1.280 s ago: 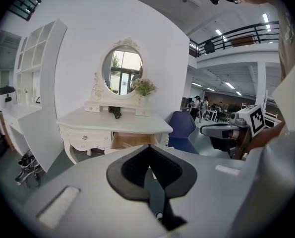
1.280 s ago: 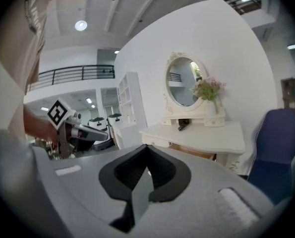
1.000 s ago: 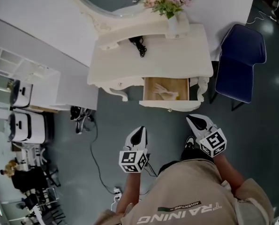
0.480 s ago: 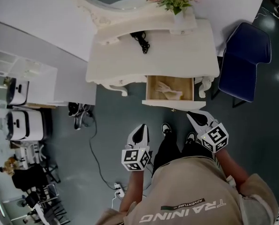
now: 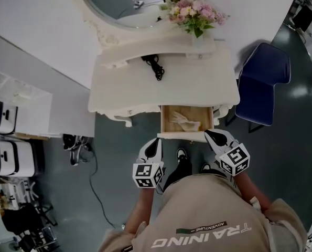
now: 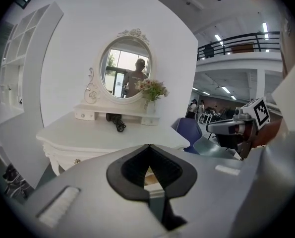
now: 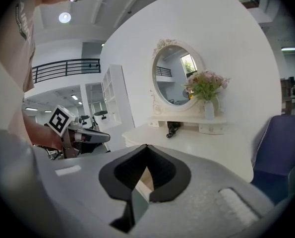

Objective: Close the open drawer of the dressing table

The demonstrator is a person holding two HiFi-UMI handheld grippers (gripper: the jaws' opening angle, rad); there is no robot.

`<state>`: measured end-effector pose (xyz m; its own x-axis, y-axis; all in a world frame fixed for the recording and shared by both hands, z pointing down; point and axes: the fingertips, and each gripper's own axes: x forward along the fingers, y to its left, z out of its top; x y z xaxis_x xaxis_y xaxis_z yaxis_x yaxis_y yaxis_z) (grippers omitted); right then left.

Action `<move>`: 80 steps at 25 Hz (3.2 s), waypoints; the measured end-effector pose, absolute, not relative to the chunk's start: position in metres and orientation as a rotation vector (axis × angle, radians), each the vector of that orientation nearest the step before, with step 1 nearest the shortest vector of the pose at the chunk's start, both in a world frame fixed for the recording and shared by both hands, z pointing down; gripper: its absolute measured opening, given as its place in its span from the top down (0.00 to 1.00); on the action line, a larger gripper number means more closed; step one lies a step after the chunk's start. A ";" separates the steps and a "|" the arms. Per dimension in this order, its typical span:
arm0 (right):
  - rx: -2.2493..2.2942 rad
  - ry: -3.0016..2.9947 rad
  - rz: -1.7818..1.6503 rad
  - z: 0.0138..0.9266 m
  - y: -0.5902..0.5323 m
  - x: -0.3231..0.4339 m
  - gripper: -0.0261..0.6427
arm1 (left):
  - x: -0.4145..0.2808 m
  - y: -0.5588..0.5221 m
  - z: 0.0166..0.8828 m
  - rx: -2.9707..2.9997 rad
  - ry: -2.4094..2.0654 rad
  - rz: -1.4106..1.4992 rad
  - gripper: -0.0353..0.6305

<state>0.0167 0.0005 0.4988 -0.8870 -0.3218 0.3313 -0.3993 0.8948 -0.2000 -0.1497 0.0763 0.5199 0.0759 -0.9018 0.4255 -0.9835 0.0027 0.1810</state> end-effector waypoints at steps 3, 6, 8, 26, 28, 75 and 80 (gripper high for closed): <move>0.548 -2.778 0.315 0.487 -0.009 -0.004 0.96 | -0.155 0.057 0.521 1.999 -1.828 0.270 0.92; 0.602 -2.759 0.306 0.485 -0.020 -0.013 0.96 | -0.157 0.044 0.529 2.040 -1.777 0.286 0.92; 0.655 -2.744 0.303 0.485 -0.026 -0.016 0.96 | -0.157 0.038 0.538 2.070 -1.724 0.307 0.92; 0.752 -2.659 0.413 0.527 -0.031 0.015 0.96 | -0.132 0.040 0.666 1.799 -1.442 0.457 0.92; 0.760 -2.660 0.424 0.527 -0.037 0.019 0.96 | -0.128 0.045 0.678 1.777 -1.422 0.500 0.92; 0.619 -2.691 0.317 0.503 -0.065 0.004 0.96 | -0.136 0.011 0.763 1.585 -1.323 0.660 0.92; 0.631 -2.669 0.306 0.510 -0.081 0.003 0.96 | -0.142 -0.009 0.764 1.595 -1.314 0.659 0.92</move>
